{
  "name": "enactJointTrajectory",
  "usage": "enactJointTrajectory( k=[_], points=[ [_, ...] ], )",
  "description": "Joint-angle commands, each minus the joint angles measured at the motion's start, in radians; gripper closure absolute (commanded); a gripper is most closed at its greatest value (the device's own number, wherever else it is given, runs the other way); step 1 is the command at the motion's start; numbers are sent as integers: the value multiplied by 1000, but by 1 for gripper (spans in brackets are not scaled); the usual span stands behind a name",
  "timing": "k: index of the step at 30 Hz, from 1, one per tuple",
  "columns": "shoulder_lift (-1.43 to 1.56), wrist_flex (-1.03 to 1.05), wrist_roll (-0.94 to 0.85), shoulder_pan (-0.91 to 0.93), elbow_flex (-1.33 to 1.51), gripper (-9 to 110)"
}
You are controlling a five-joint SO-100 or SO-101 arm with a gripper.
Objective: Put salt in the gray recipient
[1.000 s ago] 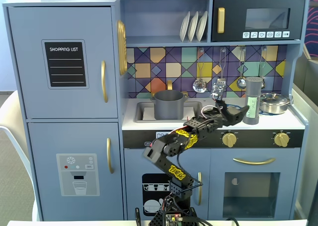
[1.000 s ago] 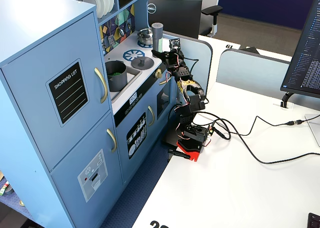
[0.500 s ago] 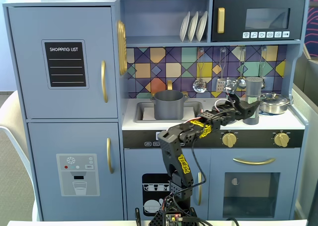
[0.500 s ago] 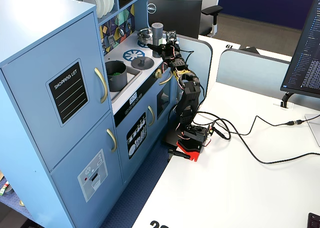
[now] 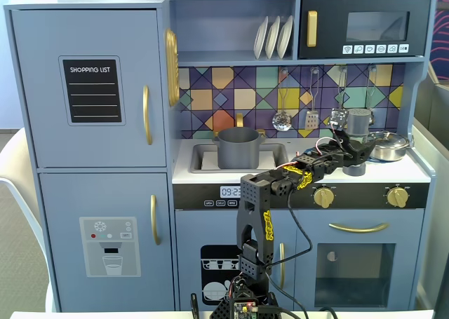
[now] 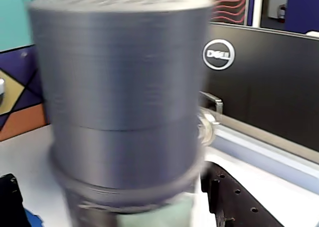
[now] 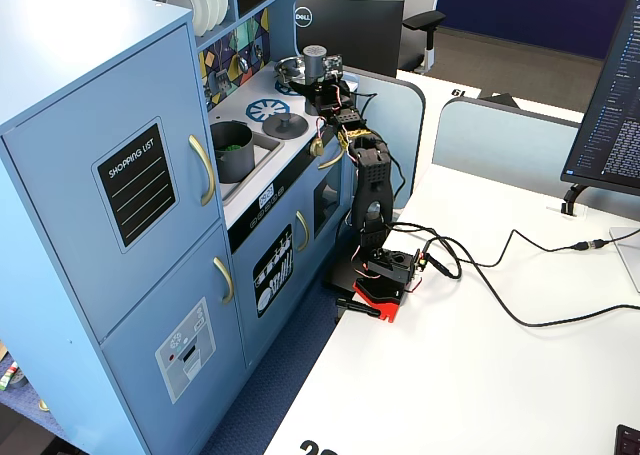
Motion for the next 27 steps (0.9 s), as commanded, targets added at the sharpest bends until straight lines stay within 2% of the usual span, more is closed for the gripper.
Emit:
enactJointTrajectory(
  k=[1,7,8,11,16,20,27],
  points=[
    [-21,-32,-28,-20,-127,54],
    [-77,-35,-57,-32,-202,61],
    [-78,-35,-72,-32,-202,66],
    [-74,-38,-130,-41,-196,101],
    [-12,-71,-55,-51,-201,101],
    [109,-6,35,-64,-201,101],
    [397,390,425,-206,-202,101]
  ],
)
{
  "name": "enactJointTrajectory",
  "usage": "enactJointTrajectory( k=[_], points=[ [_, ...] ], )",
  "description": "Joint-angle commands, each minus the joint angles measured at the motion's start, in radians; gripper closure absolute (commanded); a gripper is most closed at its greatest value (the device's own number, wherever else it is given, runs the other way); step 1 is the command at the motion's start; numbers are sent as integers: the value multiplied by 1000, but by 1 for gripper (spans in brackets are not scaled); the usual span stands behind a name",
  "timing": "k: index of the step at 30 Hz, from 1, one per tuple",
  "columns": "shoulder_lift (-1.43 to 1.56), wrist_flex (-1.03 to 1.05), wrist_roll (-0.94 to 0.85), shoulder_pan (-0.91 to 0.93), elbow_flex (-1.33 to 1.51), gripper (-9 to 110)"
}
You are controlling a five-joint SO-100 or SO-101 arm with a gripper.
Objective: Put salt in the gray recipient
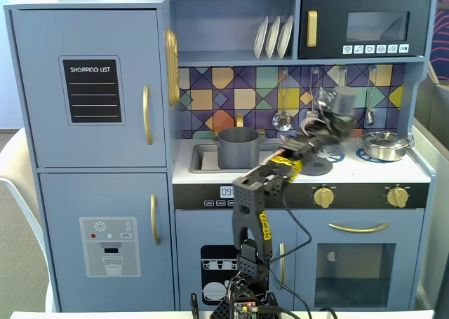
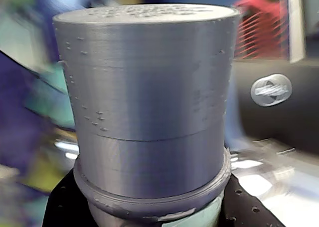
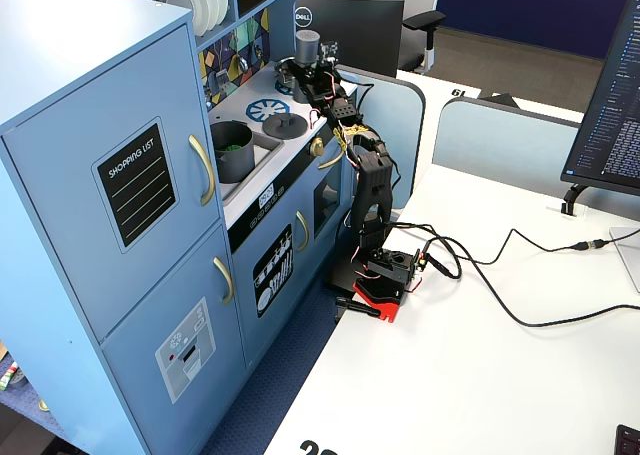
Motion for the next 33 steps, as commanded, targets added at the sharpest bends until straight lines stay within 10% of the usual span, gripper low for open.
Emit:
enactJointTrajectory(
  k=[1,14,33],
  points=[
    [245,190,276,-115,-80,101],
    [285,724,1336,-575,-256,101],
    [135,448,2187,-870,-393,101]
  ],
)
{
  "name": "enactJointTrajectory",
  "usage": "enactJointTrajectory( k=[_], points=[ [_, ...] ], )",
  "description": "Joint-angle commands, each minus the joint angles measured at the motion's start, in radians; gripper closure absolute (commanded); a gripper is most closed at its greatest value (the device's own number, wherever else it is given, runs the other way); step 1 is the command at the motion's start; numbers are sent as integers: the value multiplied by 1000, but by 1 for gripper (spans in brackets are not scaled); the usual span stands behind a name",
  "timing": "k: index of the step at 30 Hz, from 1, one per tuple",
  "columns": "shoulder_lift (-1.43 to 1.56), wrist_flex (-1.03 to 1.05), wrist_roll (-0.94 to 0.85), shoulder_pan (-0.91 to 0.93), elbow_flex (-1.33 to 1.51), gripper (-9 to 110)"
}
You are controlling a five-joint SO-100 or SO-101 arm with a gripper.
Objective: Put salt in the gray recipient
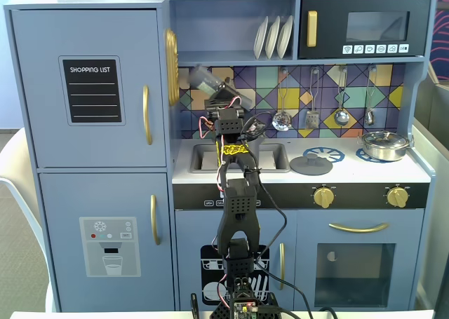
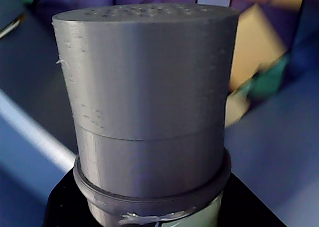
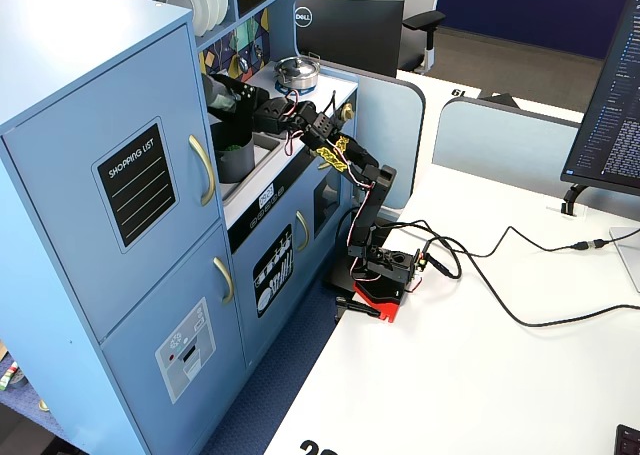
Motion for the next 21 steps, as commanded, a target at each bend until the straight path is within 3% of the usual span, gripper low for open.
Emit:
enactJointTrajectory(
  k=[1,4,8,11,14,18,21],
  points=[
    [-3,-63,100,-38,-83,101],
    [-20,-35,164,-38,-89,101],
    [-132,295,296,2,-304,101],
    [-161,371,310,11,-325,101],
    [-135,273,291,-2,-262,101],
    [-41,-95,202,-34,-49,101],
    [-48,-112,187,-46,-58,101]
  ],
)
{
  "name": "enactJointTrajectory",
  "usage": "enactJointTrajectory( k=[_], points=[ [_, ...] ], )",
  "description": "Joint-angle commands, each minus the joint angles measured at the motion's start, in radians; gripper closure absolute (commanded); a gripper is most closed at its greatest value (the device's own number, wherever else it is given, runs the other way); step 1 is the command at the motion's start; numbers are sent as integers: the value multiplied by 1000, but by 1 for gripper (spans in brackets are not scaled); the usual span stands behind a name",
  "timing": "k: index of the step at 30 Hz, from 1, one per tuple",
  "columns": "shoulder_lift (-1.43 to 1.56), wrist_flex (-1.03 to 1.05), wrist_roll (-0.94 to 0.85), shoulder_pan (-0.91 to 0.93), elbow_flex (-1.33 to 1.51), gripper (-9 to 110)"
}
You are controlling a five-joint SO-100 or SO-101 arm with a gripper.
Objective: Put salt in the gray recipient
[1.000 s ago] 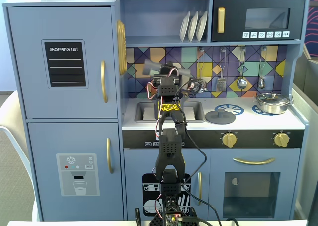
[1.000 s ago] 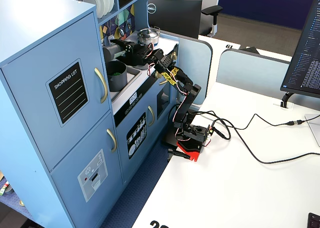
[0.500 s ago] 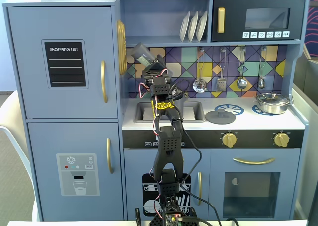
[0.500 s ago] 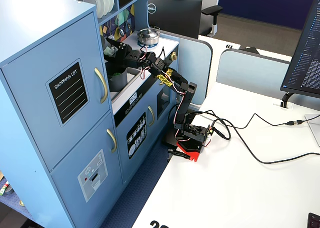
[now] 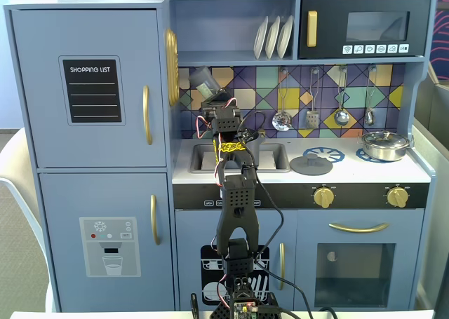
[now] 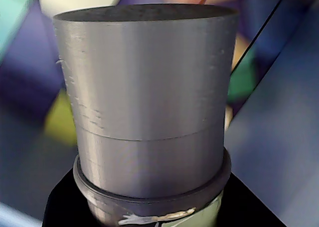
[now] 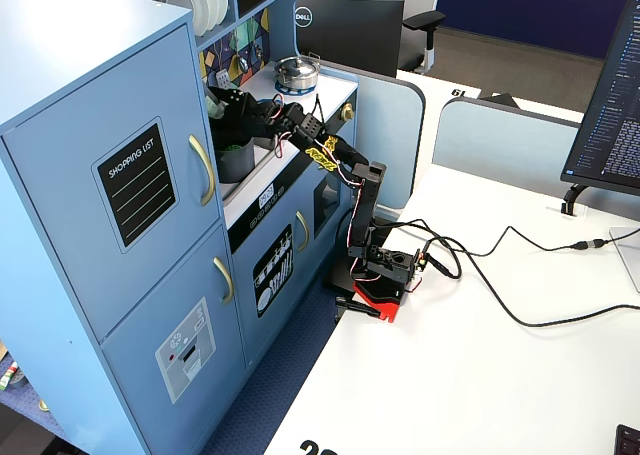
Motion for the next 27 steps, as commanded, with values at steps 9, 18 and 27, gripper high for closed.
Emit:
enactJointTrajectory(
  k=[9,18,27],
  points=[
    [28,258,11,28,-97,101],
    [112,-37,-133,12,74,101],
    [100,-14,-127,29,91,101]
  ],
)
